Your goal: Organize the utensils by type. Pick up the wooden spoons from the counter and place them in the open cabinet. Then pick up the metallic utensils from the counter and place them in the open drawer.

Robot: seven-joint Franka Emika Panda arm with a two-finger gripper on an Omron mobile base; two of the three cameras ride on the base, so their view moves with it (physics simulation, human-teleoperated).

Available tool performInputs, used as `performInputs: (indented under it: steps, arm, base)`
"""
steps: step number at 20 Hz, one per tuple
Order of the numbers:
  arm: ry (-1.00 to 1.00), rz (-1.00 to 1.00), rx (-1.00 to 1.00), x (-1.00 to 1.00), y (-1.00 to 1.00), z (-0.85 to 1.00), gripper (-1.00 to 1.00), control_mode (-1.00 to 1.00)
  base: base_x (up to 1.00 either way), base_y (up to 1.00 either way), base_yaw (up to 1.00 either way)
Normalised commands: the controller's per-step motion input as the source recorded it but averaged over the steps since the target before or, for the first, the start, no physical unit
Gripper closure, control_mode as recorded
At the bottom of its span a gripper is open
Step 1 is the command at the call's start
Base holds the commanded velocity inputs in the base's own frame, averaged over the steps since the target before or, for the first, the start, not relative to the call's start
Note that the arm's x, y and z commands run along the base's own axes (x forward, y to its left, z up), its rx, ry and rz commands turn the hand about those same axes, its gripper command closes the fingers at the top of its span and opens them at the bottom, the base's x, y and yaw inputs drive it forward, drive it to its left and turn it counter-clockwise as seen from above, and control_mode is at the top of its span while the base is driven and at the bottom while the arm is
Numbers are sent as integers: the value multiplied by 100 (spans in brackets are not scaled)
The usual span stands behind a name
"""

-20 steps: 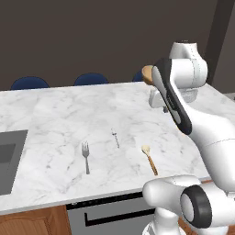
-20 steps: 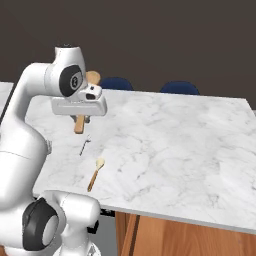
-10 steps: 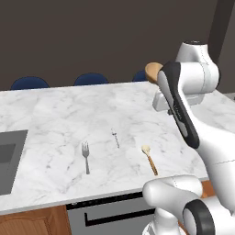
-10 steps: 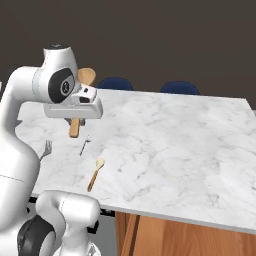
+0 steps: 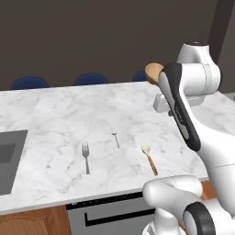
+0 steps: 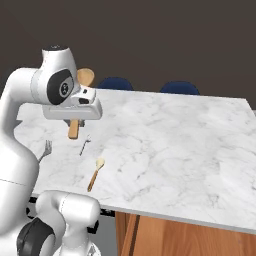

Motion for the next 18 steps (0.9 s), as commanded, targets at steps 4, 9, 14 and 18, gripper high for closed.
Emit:
performInputs:
  steps: [4, 9, 14, 18]
  arm:
    - [0, 0, 0, 0, 0, 0, 100, 100]
    - [0, 0, 0, 0, 0, 0, 100, 100]
    - [0, 0, 0, 0, 0, 0, 100, 100]
    - [0, 0, 0, 0, 0, 0, 100, 100]
  base:
    - [0, 0, 0]
    - [-7, 4, 2]
    - [-36, 36, 3]
    - [-48, 47, 0]
